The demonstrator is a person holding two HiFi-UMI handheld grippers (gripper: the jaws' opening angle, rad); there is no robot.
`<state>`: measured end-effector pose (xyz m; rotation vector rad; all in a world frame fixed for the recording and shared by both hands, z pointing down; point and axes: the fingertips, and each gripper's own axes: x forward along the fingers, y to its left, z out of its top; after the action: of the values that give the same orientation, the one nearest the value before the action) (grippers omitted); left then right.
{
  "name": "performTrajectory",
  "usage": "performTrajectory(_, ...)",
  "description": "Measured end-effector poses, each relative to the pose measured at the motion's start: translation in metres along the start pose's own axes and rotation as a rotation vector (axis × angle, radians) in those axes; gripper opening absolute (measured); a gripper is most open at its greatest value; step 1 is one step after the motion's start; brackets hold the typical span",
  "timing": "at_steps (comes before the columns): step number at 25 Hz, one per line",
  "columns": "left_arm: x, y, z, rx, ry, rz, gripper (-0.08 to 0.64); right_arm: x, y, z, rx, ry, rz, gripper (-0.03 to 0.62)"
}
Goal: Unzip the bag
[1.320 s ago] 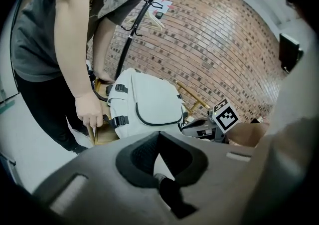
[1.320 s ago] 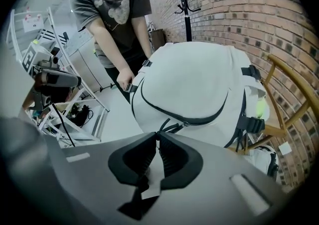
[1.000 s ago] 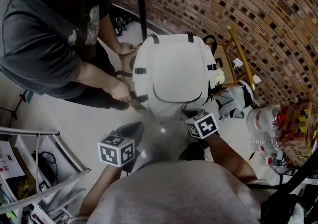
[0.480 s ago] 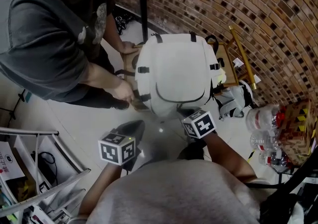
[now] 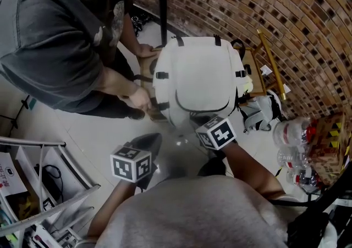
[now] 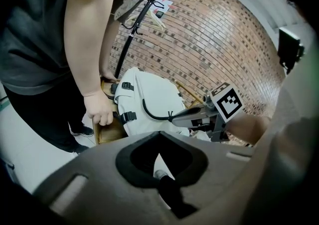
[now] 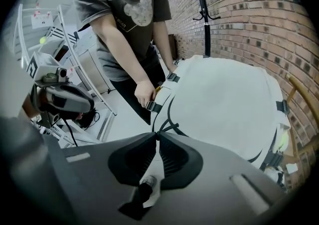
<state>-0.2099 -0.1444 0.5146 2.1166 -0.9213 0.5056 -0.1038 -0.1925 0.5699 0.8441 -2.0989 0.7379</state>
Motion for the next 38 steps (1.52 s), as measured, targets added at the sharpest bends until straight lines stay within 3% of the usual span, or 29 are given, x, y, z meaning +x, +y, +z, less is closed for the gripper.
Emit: performTrajectory(38,-0.011,0.033,0.012,-0.062,-0.046,0.023,0.001,0.029,0.037,0.087,-0.223,0.076,0.177,0.021)
